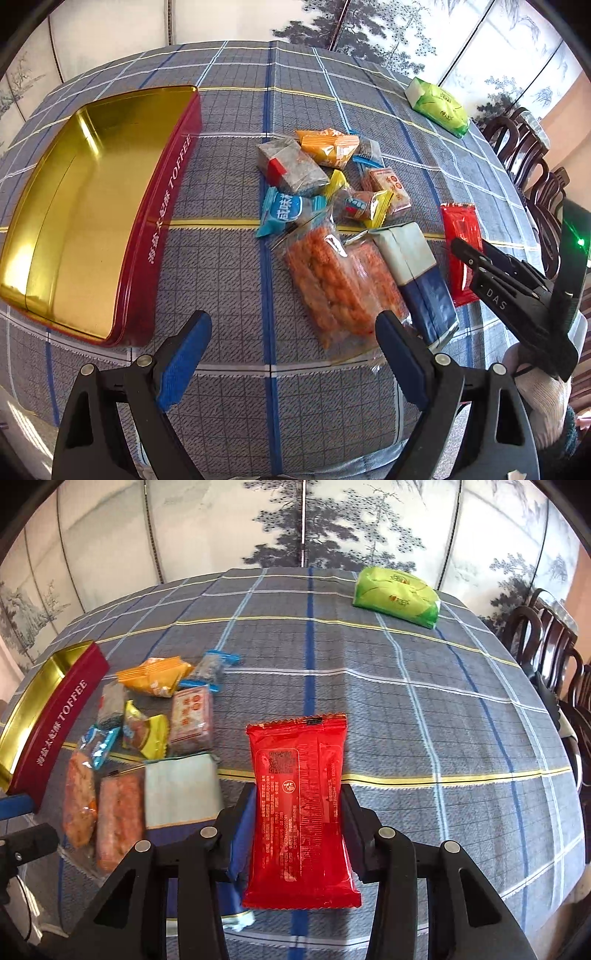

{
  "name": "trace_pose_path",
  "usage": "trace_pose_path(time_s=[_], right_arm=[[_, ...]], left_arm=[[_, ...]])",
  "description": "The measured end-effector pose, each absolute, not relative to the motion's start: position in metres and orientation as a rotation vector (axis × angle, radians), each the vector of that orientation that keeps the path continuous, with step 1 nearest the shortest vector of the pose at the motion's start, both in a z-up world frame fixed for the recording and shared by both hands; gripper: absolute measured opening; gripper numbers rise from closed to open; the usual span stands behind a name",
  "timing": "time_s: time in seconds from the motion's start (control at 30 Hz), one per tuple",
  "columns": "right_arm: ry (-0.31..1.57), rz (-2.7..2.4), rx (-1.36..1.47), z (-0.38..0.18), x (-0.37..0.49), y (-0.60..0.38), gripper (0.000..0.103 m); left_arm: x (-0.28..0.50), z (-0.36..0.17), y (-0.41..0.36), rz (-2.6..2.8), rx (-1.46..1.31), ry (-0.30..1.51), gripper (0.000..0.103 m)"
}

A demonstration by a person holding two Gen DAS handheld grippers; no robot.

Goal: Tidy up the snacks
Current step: 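Grasp the red pastry packet with the right gripper while the left gripper grasps a clear cracker bag, then carry the clear cracker bag with the left gripper over the gold tin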

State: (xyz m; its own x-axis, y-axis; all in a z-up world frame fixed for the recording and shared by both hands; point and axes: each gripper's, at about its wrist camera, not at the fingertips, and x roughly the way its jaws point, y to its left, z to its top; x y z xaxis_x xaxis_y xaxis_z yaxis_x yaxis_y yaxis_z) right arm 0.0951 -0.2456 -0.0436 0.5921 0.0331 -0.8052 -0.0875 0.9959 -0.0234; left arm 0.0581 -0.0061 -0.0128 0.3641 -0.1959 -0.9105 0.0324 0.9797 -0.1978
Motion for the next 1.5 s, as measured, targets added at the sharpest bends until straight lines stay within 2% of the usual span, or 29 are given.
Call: trace_pose_path(time_s=[0.07,0.17,0.23,0.47,0.63,0.8,0.9,1.1,1.5], right_arm=[[0.937,0.051,-0.051,-0.047,0.101,-0.256,0.044],[0.932,0.039,-0.035,-0.048,0.107,-0.265,0.044],[0.926,0.038,-0.034,-0.049,0.111,-0.268,0.044],[0.924,0.041,0.003,-0.055,0.115,-0.271,0.046],[0.921,0.037,-0.006,-0.057,0.114,-0.27,0.048],[0.921,0.029,-0.027,-0.059,0.114,-0.266,0.05],[0.915,0.027,-0.032,-0.059,0.115,-0.265,0.051],[0.925,0.026,-0.037,-0.058,0.115,-0.265,0.051],[0.979,0.032,-0.036,-0.056,0.123,-0.266,0.051]], left_arm=[[0.063,-0.013,-0.009,-0.146,-0.158,1.195,0.086],[0.071,-0.017,-0.013,-0.14,-0.149,1.205,0.081],[0.076,-0.022,-0.015,-0.121,-0.14,1.216,0.073],[0.084,-0.038,-0.016,-0.14,-0.161,1.265,0.061],[0.08,-0.041,-0.013,-0.134,-0.085,1.261,0.046],[0.073,-0.042,-0.012,-0.134,-0.002,1.24,0.045],[0.072,-0.042,-0.014,-0.126,0.047,1.232,0.036],[0.07,-0.038,-0.012,-0.145,0.05,1.232,0.036],[0.062,0.021,0.023,-0.157,0.067,1.088,0.036]])
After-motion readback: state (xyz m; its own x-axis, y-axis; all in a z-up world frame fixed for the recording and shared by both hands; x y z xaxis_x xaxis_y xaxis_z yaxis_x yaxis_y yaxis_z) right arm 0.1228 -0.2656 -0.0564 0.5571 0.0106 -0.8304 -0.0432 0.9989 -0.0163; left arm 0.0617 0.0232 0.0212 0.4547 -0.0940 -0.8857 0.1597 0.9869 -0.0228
